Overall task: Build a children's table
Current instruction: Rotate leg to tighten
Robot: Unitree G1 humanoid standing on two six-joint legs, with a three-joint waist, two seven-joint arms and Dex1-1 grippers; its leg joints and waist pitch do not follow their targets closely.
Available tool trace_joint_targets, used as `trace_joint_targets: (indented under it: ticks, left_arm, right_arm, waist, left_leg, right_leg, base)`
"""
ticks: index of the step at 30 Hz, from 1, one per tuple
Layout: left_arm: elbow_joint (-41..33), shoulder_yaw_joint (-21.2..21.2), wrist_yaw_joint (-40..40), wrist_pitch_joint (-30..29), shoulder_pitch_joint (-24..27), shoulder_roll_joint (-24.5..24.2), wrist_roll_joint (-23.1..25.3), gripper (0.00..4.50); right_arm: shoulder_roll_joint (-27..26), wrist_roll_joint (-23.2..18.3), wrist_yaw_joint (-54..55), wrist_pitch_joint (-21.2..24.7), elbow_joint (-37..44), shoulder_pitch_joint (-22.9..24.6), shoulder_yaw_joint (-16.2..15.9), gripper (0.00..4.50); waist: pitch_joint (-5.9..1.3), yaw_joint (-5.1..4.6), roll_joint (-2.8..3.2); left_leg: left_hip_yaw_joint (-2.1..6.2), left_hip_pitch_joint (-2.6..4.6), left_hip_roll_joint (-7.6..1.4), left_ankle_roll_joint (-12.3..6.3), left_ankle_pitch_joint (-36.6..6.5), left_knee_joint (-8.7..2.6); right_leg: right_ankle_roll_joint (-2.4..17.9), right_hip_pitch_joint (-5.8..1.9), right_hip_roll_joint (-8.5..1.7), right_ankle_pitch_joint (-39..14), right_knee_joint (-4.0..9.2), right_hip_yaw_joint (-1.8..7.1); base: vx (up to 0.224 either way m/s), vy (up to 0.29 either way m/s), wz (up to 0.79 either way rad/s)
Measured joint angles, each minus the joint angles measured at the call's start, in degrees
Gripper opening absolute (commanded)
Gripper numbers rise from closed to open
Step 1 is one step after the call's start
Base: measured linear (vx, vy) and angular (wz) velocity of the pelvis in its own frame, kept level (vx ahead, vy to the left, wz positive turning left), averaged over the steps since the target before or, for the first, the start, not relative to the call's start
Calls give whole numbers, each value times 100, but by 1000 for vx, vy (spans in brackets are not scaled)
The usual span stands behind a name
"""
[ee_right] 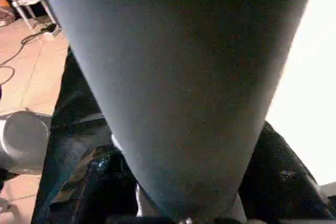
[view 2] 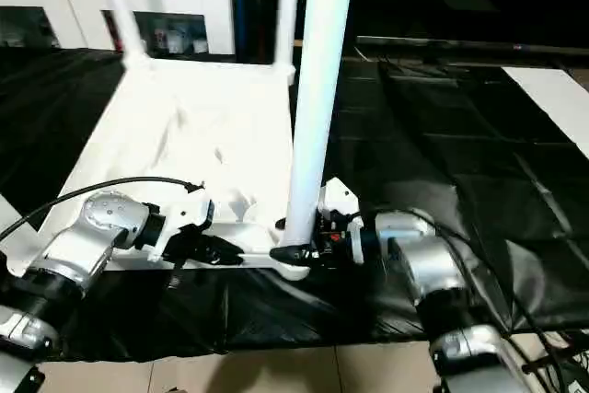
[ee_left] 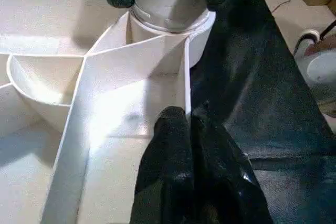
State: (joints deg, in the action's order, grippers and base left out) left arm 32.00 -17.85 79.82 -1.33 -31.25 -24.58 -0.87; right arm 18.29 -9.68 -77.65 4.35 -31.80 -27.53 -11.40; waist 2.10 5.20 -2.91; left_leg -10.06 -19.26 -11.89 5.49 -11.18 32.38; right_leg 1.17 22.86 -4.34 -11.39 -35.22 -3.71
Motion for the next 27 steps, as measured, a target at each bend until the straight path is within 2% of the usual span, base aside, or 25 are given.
trace_joint_targets:
  ticks: [8, 11, 17, 22, 25, 27]
  left_arm:
    - [63, 2, 18, 10, -24, 5, -10, 0]
    - [31, 55, -84, -88, 4, 36, -13, 0]
    - [-378, 249, -1075, -478, 243, 212, 135, 0]
    - [-911, 380, -1873, -1008, 539, 550, 295, 0]
    - [-1041, 413, -2145, -1144, 608, 627, 353, 0]
    - [-1054, 412, -2208, -1161, 613, 653, 360, 0]
  right_arm:
    - [-17, 6, 12, -5, 12, 14, 5, 207]
    - [-231, -8, 425, -16, 199, 269, 223, 207]
    - [-824, 30, 2188, -68, 370, 628, 657, 202]
    - [-1662, 316, 4106, 22, 649, 874, 1068, 199]
    - [-2076, 529, 5036, 60, 725, 897, 1117, 199]
    - [-2144, 624, 5271, 49, 749, 898, 1094, 199]
  waist:
    - [-2, 3, 3]
    - [-3, 1, -1]
    - [-6, -55, -1]
    - [-17, -213, -2]
    - [-27, -266, -17]
    - [-29, -282, -14]
  left_leg:
    - [-1, 3, 0, 1, 1, 1]
    - [0, 9, -1, 4, 2, 0]
    - [3, 23, 2, 21, 11, -7]
    - [13, 26, 8, 26, 13, -15]
    - [24, 27, 9, 26, 13, -19]
    - [24, 26, 13, 26, 13, -20]
  right_leg:
    - [0, -1, 0, 0, -3, 0]
    - [1, -3, 1, 1, -7, 0]
    - [-16, -5, 1, 11, -4, 4]
    - [-19, -2, 1, 13, 12, 3]
    - [-20, 0, 5, 13, 16, -3]
    - [-20, -2, 4, 13, 20, 1]
  base:
    - [0, 0, 0]
    - [0, 0, 0]
    - [0, 0, 0]
    - [0, 0, 0]
    - [0, 0, 0]
    - [0, 0, 0]
